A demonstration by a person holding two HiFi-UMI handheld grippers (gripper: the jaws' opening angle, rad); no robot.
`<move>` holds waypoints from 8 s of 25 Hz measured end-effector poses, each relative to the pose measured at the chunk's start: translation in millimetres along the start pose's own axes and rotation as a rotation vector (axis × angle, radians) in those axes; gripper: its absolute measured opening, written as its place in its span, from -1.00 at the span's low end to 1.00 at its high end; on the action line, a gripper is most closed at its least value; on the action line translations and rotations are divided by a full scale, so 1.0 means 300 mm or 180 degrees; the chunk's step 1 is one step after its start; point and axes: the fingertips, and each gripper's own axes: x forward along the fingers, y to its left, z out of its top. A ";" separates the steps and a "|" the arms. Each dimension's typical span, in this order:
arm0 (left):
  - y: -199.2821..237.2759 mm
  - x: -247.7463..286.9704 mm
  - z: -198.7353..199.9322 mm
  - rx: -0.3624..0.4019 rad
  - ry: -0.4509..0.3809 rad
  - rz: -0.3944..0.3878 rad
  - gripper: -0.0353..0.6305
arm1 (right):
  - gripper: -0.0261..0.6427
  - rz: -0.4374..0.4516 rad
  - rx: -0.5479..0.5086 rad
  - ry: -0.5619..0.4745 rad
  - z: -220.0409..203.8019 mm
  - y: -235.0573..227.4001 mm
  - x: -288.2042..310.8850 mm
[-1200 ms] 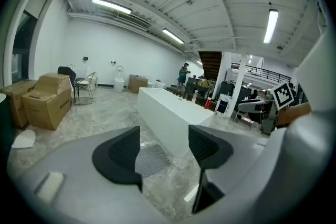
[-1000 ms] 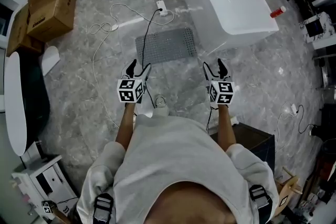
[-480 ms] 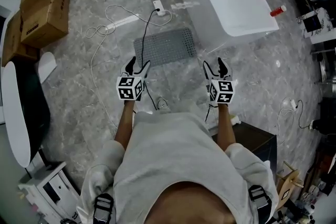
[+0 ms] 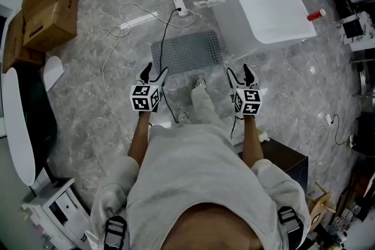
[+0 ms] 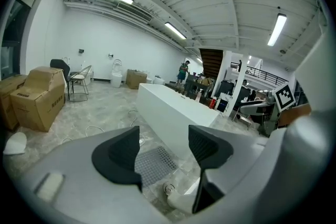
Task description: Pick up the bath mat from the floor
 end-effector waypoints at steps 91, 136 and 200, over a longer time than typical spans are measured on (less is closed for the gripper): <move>0.639 1.244 -1.281 -0.0831 0.1442 0.0310 -0.02 | -0.10 0.0768 0.0006 0.2169 -1.519 -0.369 1.503; 0.799 1.547 -1.945 -0.0748 0.1610 0.0393 0.08 | -0.16 0.0623 -0.0269 0.3154 -2.352 -0.636 1.985; 1.205 1.609 -2.162 -0.1024 0.2292 0.1546 0.78 | -0.61 0.1013 -0.0398 0.3216 -2.343 -0.564 1.987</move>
